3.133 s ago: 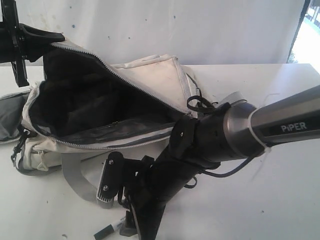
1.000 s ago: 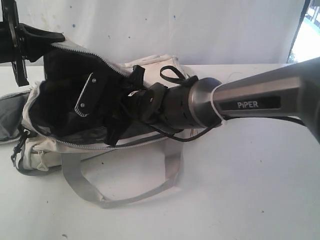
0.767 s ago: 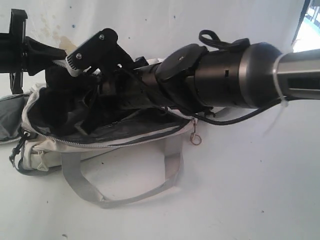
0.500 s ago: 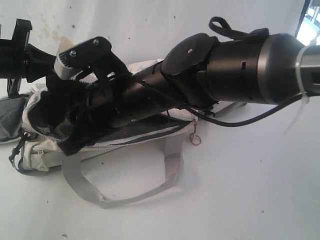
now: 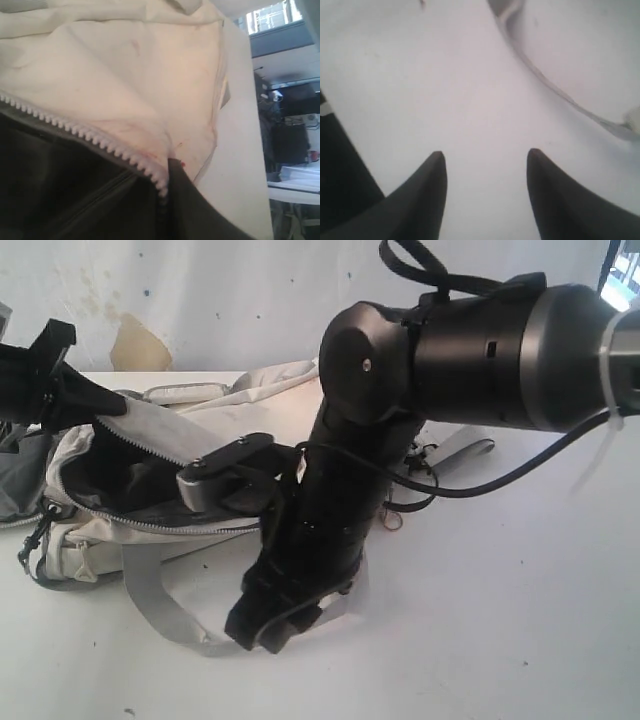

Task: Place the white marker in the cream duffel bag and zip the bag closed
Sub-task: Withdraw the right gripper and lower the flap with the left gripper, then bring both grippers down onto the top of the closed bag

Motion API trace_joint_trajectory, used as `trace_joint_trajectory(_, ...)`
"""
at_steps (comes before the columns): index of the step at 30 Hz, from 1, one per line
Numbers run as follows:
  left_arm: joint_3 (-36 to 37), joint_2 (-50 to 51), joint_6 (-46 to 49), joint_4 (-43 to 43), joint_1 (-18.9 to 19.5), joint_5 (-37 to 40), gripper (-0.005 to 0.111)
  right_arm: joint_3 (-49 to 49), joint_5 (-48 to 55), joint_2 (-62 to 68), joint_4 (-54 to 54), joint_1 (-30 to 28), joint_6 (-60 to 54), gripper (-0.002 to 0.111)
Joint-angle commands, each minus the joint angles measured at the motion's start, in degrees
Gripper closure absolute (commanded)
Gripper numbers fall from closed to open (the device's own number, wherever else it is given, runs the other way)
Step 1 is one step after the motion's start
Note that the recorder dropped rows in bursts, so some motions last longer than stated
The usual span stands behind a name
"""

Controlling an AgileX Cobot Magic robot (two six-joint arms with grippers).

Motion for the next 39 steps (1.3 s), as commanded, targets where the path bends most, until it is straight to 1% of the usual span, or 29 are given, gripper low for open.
trace_joint_trajectory(1,-0.4,-0.2,0.2,4.4,-0.2,0.5,0.107,-0.4,3.6,-1.1,-7.1,-1.9,6.1,0.062)
trace_joint_trajectory(9,-0.4,-0.2,-1.4,19.0,-0.2,1.5,0.107,-0.4,4.6,-1.5,-7.1,-10.8,7.2,0.062)
trace_joint_trajectory(11,-0.4,-0.2,-1.4,20.8,-0.2,2.1,0.101,-0.4,3.3,-1.5,-7.1,-13.2,8.1,0.062)
trace_joint_trajectory(13,-0.4,-0.2,-1.4,21.4,-0.2,2.2,0.089,-0.4,2.1,-1.5,-7.1,-15.4,8.5,0.062)
trace_joint_trajectory(15,-0.4,-0.2,-1.4,21.4,-0.2,2.2,0.075,-0.4,0.5,-1.5,-7.1,-17.8,9.7,0.062)
trace_joint_trajectory(17,-0.4,-0.2,-1.4,21.4,-0.2,2.0,0.057,-0.4,-1.5,-1.5,-7.0,-20.2,11.6,0.062)
trace_joint_trajectory(19,-0.4,-0.2,-1.4,21.4,-0.2,1.7,0.043,-0.4,-3.4,-1.5,-6.7,-22.2,13.1,0.062)
trace_joint_trajectory(21,-0.4,-0.5,-1.4,22.4,-0.2,0.1,0.033,-0.4,-5.5,-1.5,-6.6,-23.9,14.0,0.062)
trace_joint_trajectory(22,-0.4,-0.9,-1.4,23.4,-0.2,-0.8,0.031,-0.4,-6.7,-1.5,-6.6,-24.8,14.3,0.062)
trace_joint_trajectory(25,-0.4,-3.3,-1.4,25.9,-0.2,-3.8,0.03,-0.4,-10.7,-1.5,-6.6,-26.6,14.4,0.062)
trace_joint_trajectory(27,-0.4,-5.7,-1.7,27.0,-0.2,-6.4,0.032,-0.4,-14.5,-1.4,-6.5,-27.8,14.8,0.062)
trace_joint_trajectory(29,-0.4,-8.1,-1.7,27.0,-0.2,-7.4,0.034,-0.4,-17.0,-1.0,-6.1,-28.7,15.5,0.062)
trace_joint_trajectory(33,-0.4,-12.3,-3.2,27.3,-0.3,-7.1,0.034,-0.5,-19.5,0.5,-1.4,-29.7,15.2,0.062)
trace_joint_trajectory(37,-0.4,-14.9,-4.5,27.5,-0.4,-4.6,0.034,-2.0,-20.1,3.0,2.9,-29.8,9.3,0.062)
trace_joint_trajectory(39,-0.4,-15.7,-5.5,28.6,-1.2,-3.3,0.034,-3.6,-19.7,5.1,4.4,-29.8,8.1,0.062)
